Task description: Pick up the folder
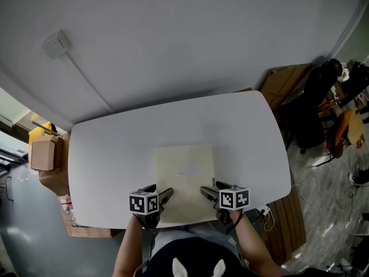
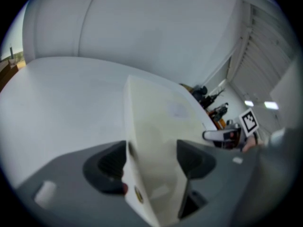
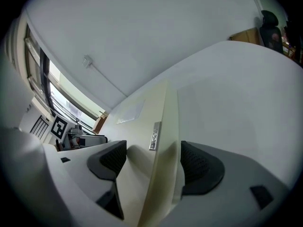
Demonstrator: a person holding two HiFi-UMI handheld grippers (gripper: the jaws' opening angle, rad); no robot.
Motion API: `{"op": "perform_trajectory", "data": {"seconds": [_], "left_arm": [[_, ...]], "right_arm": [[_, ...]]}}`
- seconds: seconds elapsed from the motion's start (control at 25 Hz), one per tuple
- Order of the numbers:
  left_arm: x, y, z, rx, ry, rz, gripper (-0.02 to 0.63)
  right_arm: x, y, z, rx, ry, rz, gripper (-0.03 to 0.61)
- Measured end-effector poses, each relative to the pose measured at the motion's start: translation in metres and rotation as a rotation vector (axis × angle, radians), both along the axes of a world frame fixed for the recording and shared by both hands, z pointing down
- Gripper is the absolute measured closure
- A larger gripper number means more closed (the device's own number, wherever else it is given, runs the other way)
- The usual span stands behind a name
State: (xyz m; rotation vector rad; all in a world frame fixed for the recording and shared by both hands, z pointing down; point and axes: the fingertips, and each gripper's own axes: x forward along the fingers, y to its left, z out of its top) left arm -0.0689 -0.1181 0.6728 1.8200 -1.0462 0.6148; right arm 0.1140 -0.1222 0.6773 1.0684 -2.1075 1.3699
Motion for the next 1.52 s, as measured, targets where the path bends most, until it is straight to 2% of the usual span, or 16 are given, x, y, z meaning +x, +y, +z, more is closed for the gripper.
{"op": "perform_trajectory", "data": {"seconds": [0.2, 0.36, 0.52, 0.64, 0.88, 1.08, 1.52], "left_arm": [[0.001, 0.001, 0.005, -0.018, 0.064, -0.02, 0.293], [0.002, 0.003, 0.01, -0.001, 0.119, -0.067, 0.288], [0.001, 0.006, 0.018, -0.076, 0.204, -0.14, 0.275], [0.002, 0.007, 0.02, -0.11, 0.244, -0.15, 0.267], [0.004, 0.005, 0.018, -0.087, 0.243, -0.145, 0.265], [0.001, 0.007, 0.019, -0.094, 0.244, -0.159, 0.266], [0.001, 0.012, 0.017, -0.127, 0.226, -0.127, 0.27]], "right_arm": [[-0.001, 0.001, 0.005, -0.032, -0.07, 0.05, 0.259], [0.0, 0.002, 0.008, -0.039, -0.092, 0.087, 0.259], [0.001, 0.001, 0.009, -0.045, -0.084, 0.078, 0.259], [0.001, 0.001, 0.009, -0.053, -0.089, 0.069, 0.259], [0.004, 0.0, 0.008, -0.059, -0.08, 0.072, 0.259], [0.002, 0.001, 0.01, -0.058, -0.083, 0.076, 0.259], [0.0, 0.006, 0.007, -0.043, -0.067, 0.075, 0.261]]}}
